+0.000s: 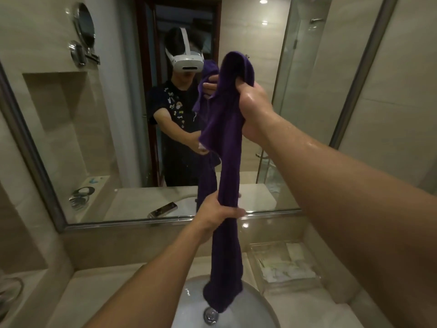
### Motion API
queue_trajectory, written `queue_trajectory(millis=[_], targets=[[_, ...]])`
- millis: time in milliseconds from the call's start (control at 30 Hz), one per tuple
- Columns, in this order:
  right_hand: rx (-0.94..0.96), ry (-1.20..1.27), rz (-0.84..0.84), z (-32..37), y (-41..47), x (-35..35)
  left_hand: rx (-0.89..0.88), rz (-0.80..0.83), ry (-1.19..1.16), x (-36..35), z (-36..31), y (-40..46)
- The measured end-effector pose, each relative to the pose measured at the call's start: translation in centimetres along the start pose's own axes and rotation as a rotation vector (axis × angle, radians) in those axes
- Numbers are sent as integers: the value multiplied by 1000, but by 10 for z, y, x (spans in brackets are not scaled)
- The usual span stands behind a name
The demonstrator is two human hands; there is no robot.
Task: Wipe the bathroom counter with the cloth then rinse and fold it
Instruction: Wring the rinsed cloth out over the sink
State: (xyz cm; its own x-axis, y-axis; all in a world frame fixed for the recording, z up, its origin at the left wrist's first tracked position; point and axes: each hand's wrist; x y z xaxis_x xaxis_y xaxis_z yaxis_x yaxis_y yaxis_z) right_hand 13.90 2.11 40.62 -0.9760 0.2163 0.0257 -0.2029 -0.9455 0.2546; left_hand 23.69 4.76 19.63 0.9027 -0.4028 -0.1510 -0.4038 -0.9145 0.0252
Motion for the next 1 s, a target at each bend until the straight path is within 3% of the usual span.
queue_trajectory(millis=[200,333,467,567,700,833,1000], targets=[[-50,86,-271,1,-6,50,-18,11,178,14,-5,7],[-174,-1,-435,-20,1,101,-112,-32,65,35,-44,17],[-377,37,-572,-67,-4,153,-143,161,36,50,-103,13],[-519,23,-540,-109,-13,167,-186,226,265,42,-151,13],[-657,31,-368,-163,-30,155,-218,164,691,19,-207,16],[-795,-47,-133,-189,-59,109,-268,109,760,0,-248,17],[-827,-4,94,-203,-80,40,-298,108,849,-12,-268,19]])
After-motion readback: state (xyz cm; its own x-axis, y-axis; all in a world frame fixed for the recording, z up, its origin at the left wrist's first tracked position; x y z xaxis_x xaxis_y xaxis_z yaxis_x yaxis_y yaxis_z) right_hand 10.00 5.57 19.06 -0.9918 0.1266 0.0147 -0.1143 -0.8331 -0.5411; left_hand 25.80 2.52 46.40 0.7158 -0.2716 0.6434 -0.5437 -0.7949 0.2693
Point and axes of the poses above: each hand's wrist, its own y-axis towards the middle knuckle, its own x-axis out of the back of the hand, z = x × y, and after that the axes turned 11 degrees about -y, right-handed
